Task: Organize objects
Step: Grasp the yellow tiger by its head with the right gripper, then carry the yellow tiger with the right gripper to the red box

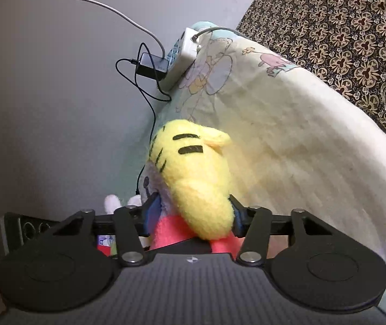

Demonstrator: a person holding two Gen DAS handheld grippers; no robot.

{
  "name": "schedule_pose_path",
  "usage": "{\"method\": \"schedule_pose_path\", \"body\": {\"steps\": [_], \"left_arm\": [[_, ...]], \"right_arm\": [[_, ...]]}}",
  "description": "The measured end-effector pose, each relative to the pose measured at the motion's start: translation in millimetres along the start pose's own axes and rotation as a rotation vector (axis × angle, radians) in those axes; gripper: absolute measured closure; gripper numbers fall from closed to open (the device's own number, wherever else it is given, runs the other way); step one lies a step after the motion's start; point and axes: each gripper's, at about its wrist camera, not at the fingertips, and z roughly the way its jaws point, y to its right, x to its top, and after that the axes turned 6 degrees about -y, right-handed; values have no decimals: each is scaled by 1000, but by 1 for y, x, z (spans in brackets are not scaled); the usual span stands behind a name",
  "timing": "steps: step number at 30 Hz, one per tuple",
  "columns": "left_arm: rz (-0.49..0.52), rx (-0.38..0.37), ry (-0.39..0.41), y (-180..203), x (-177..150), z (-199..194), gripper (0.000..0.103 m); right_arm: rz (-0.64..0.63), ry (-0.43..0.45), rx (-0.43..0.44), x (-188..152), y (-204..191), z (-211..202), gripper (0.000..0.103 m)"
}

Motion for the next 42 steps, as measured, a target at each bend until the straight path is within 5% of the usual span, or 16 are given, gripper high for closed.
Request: {"method": "schedule_pose_path", "body": {"steps": [10, 19, 31, 42], "left_arm": [[72, -29, -4, 23, -23, -17, 27], [156, -12, -16, 36, -80, -51, 27], [142, 38, -1, 15, -162, -104, 27], [135, 97, 161, -2, -221, -186, 27]], "right_arm": [[-76, -35, -30, -18, -23, -34, 52], [-210, -199, -46, -53, -57, -50, 53], [-370, -472, 39, -100, -100, -24, 54], [-575, -628, 198, -126, -172, 3, 54]]}}
